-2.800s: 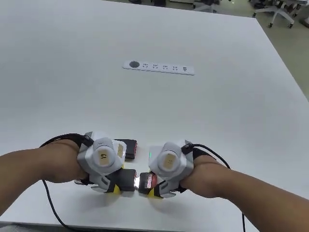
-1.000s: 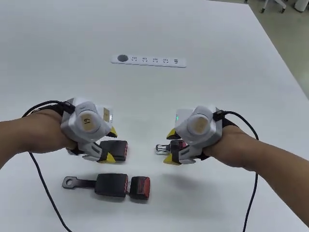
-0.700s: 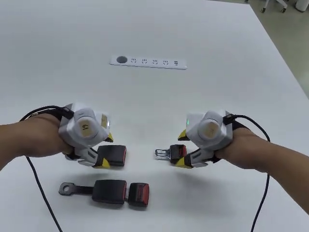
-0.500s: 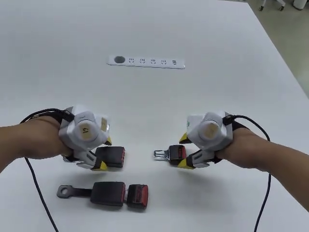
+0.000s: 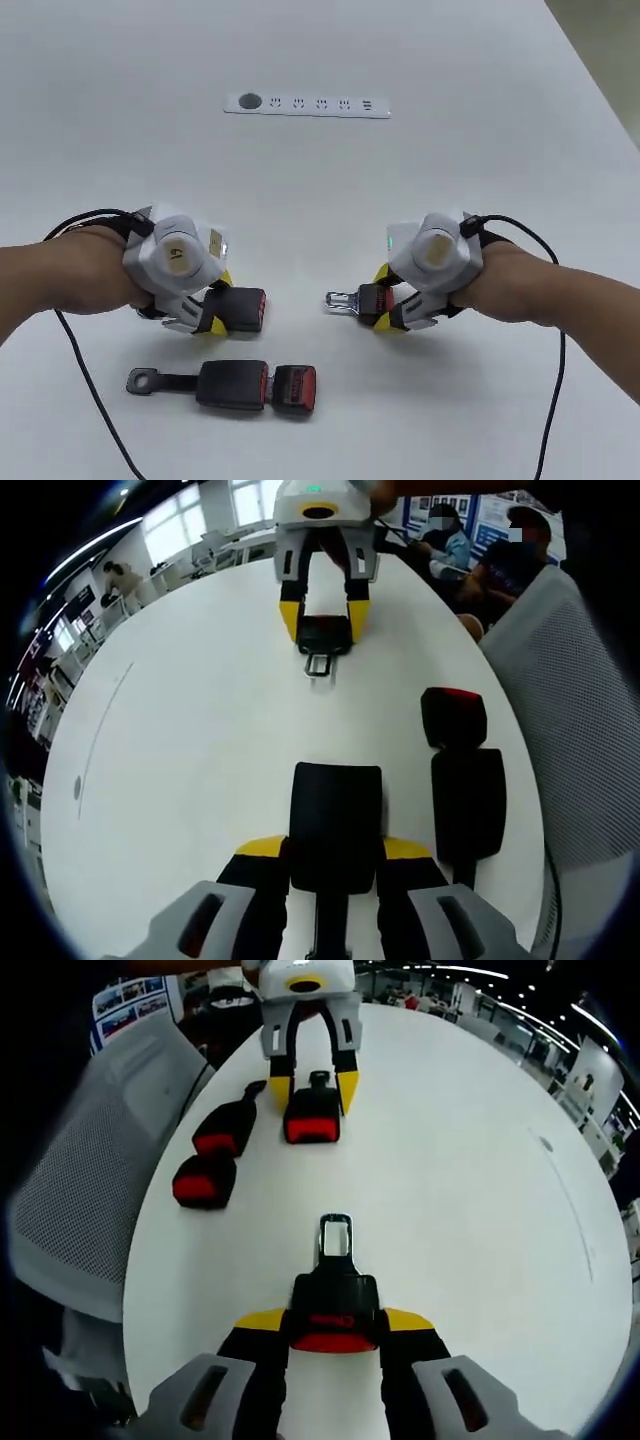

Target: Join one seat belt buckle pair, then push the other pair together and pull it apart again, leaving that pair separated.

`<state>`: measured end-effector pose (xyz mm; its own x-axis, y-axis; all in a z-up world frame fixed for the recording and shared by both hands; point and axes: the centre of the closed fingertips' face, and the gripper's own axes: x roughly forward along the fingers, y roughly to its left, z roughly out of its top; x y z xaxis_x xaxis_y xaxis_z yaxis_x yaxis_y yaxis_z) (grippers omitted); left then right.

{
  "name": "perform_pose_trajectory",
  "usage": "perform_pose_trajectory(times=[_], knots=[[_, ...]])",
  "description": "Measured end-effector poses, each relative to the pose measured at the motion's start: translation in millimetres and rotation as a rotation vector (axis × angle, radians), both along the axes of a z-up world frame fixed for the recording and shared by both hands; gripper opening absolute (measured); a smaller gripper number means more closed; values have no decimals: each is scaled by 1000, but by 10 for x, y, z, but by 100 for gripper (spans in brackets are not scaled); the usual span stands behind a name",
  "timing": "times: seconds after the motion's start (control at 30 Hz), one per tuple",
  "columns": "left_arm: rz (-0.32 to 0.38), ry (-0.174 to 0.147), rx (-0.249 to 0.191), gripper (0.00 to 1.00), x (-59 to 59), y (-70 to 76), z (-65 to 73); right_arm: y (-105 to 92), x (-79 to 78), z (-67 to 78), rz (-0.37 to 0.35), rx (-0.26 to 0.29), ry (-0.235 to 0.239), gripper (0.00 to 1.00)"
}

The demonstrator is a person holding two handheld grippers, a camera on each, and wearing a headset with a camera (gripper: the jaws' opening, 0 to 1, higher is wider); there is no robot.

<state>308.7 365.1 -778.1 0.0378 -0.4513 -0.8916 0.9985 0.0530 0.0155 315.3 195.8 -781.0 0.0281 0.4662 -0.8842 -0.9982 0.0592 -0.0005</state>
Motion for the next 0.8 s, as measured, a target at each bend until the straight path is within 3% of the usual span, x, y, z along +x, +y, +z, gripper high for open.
perform_pose_trajectory(times=[0.17, 0.33, 0.6, 0.8], knots=[[13, 1, -4, 35, 10, -6, -1, 24, -1, 10, 33, -12, -1, 32], [18, 6, 9, 34, 13, -9, -7, 93, 6, 1, 11, -13, 0, 32], [26, -2, 15, 34, 17, -13, -10, 378, -46, -8, -4, 37, -1, 32], [23, -7, 26, 34, 10, -20, -12, 646, -56, -20, -11, 45, -11, 32]])
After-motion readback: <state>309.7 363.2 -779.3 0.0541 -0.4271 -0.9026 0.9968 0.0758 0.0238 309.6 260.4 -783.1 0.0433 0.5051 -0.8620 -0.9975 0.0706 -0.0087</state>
